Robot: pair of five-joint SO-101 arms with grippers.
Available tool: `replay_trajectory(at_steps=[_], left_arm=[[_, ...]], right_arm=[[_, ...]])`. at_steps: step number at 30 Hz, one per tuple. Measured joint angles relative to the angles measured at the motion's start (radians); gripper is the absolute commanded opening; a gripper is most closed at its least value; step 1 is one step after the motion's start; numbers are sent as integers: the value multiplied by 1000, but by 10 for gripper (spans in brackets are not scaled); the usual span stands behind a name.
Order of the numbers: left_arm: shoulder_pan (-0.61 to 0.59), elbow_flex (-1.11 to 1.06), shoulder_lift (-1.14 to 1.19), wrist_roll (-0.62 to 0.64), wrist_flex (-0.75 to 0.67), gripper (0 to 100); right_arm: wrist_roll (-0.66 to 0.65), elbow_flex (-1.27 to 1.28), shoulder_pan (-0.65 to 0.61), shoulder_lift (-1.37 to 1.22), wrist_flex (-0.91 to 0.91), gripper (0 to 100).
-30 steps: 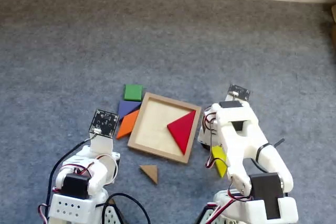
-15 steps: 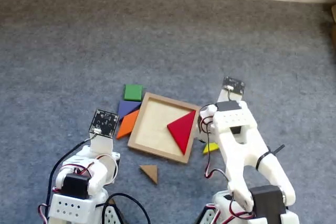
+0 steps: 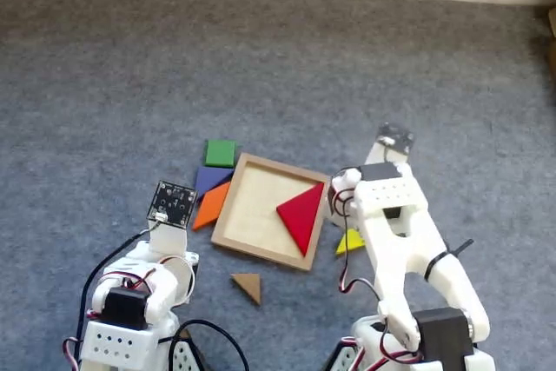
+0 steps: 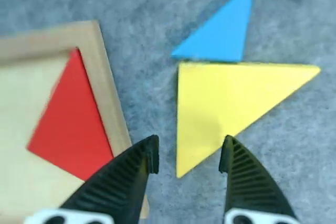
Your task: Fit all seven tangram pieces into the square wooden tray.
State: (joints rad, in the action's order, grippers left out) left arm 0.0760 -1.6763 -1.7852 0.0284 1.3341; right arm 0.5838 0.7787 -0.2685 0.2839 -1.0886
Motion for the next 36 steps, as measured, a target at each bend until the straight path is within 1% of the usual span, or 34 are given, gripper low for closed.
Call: replay_trajectory(at_steps=[2,3,8,13,17,24,32,36], left_arm=[[0,0,0,0,0,5],[0,0,0,0,0,5],[0,0,0,0,0,5],[0,0,0,0,0,5],[0,0,0,0,0,5],[0,0,0,0,0,5],[0,0,0,0,0,5],[0,0,0,0,0,5]], right_arm=[[28,-2,15,0,-2,305],[35,-2,18,0,-2,317],[49,-9,15,-37,5,317],[66,-106,43,-184,17,317],[97,-172,64,-247,21,317],[166,-195,124,-281,38,317],[181,-196,137,-336,60,317],[209,-196,153,-336,63,317]])
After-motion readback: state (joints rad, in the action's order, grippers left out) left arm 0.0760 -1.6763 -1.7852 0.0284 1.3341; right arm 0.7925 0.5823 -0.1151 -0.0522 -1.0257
